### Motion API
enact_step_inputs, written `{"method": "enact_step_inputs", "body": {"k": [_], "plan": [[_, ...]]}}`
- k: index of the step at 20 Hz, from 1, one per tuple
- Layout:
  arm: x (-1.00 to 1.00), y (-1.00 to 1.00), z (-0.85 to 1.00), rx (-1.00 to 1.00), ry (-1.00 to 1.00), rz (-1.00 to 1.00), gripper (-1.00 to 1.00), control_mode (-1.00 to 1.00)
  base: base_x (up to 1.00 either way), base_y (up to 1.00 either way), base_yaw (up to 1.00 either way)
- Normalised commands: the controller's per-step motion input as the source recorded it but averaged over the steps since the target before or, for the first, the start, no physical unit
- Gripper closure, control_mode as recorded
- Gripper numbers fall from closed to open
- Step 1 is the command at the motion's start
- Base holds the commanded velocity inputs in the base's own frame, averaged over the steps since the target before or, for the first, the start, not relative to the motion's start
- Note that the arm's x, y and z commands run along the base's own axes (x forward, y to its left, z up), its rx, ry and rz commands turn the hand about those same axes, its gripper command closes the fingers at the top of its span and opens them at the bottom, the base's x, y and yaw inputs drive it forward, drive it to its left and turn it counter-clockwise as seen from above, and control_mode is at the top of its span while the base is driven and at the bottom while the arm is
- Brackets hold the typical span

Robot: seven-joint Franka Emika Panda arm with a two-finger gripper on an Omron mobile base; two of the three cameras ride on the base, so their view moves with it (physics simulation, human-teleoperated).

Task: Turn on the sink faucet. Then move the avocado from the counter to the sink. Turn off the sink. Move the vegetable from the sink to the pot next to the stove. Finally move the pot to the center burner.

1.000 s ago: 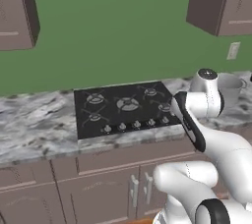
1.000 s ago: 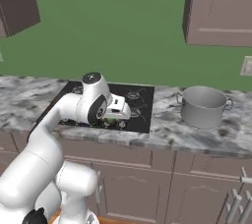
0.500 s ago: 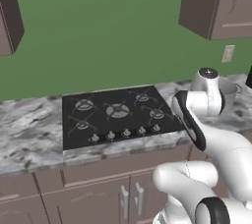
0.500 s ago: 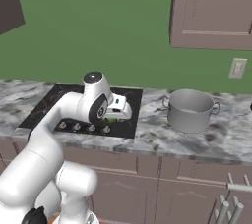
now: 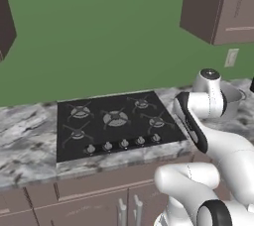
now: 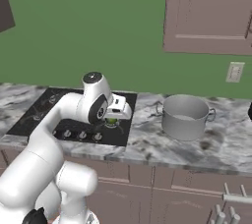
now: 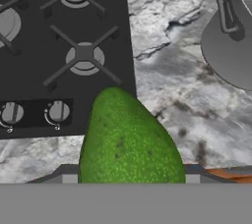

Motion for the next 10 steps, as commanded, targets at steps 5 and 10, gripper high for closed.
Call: {"method": "enact_step_inputs", "body": {"k": [5, 10], "plan": [[0.0, 0.0, 0.0, 0.0, 0.0, 0.0, 1.0, 1.0, 0.37, -0.37, 0.01], [0.0, 0.0, 0.0, 0.0, 0.0, 0.0, 1.0, 1.0, 0.47, -0.04, 0.06]]}}
